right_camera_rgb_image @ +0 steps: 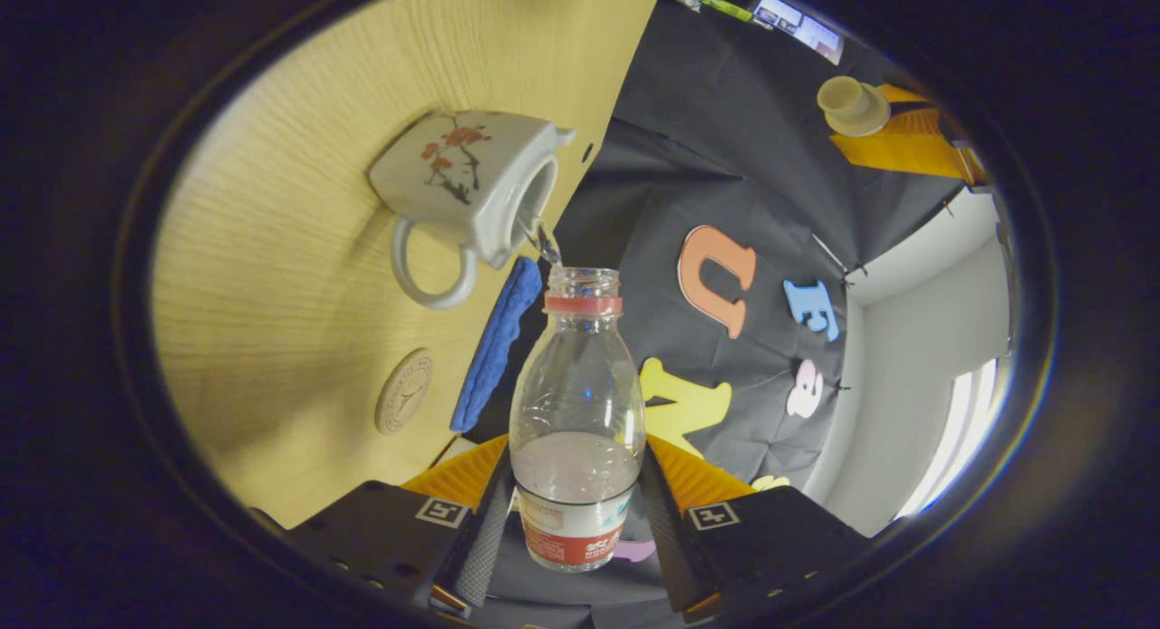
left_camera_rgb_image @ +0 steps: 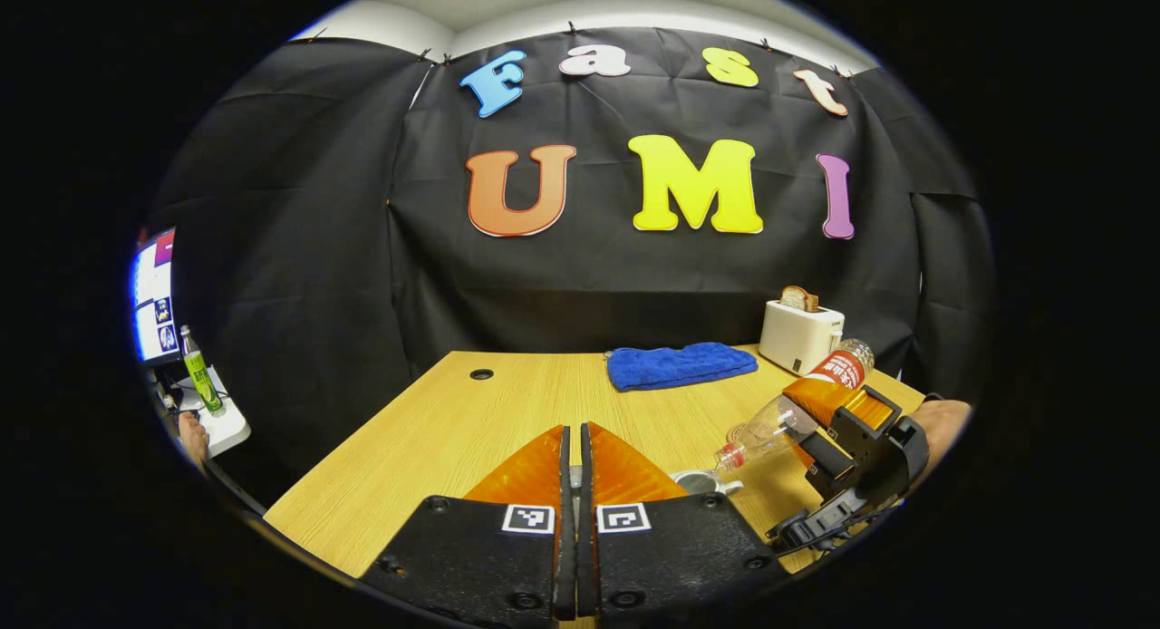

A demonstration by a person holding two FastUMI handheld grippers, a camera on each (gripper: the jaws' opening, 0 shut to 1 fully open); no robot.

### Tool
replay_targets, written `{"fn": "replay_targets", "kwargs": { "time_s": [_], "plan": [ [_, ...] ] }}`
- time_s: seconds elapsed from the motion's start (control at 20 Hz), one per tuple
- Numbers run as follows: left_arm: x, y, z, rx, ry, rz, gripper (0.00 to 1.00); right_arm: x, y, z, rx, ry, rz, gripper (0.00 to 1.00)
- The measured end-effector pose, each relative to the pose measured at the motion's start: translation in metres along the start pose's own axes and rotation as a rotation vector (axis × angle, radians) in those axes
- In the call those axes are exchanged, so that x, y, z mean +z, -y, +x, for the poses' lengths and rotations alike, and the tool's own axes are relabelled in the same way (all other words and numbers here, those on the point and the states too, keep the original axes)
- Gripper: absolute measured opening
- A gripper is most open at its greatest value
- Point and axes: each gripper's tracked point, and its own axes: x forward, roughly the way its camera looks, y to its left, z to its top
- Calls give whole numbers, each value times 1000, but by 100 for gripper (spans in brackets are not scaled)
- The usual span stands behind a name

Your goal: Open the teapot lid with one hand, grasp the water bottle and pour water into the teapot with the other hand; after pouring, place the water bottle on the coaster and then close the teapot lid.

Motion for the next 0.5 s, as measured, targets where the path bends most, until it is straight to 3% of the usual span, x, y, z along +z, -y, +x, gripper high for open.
{"fn": "replay_targets", "kwargs": {
  "time_s": [0.5],
  "plan": [
    [3, -1, -2, -4, 4, 4, 3, 6, 32, 5, -128, 37, -135, 72]
  ]
}}
